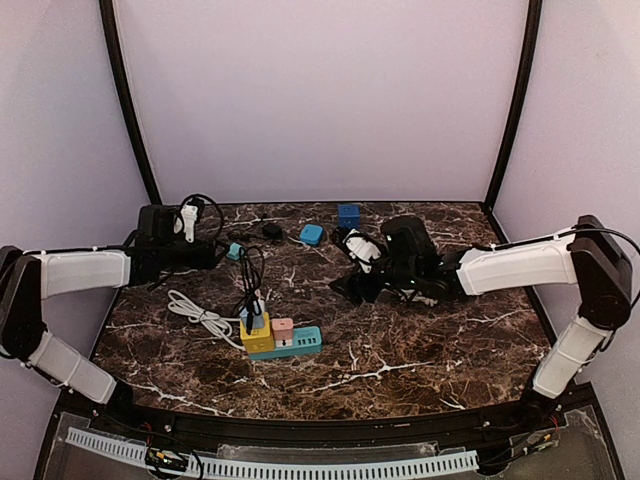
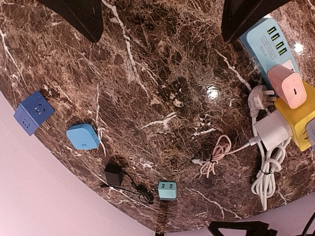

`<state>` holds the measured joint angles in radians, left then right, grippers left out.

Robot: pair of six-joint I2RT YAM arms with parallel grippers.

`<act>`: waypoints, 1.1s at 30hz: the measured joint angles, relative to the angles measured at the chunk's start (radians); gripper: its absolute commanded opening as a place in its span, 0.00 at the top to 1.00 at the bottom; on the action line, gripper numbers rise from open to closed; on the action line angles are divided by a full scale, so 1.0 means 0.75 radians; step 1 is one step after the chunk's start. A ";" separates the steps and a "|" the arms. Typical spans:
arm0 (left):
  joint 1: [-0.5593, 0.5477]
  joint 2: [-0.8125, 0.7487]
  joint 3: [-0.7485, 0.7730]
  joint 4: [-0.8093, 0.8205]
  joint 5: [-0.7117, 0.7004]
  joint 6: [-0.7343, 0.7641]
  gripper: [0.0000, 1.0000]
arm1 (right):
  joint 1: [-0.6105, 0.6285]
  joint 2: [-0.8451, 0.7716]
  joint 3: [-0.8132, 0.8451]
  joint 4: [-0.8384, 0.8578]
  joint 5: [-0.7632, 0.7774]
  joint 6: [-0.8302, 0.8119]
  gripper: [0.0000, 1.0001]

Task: Insert the plug
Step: Pick up the plug from the center of the board.

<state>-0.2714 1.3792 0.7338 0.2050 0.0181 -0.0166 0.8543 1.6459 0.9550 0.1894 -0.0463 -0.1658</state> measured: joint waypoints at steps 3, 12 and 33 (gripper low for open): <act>-0.012 0.143 0.125 -0.015 -0.035 0.009 0.17 | -0.003 0.042 0.044 -0.005 -0.012 -0.022 0.17; -0.014 0.575 0.594 -0.108 -0.149 -0.082 0.19 | -0.015 0.151 0.159 -0.079 -0.020 -0.033 0.17; 0.040 0.734 0.621 -0.127 0.349 0.372 0.23 | -0.024 0.234 0.298 -0.269 -0.036 -0.063 0.17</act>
<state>-0.2413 1.9297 1.1995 0.1097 0.2798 0.2626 0.8360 1.8214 1.1782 -0.0124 -0.0734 -0.2131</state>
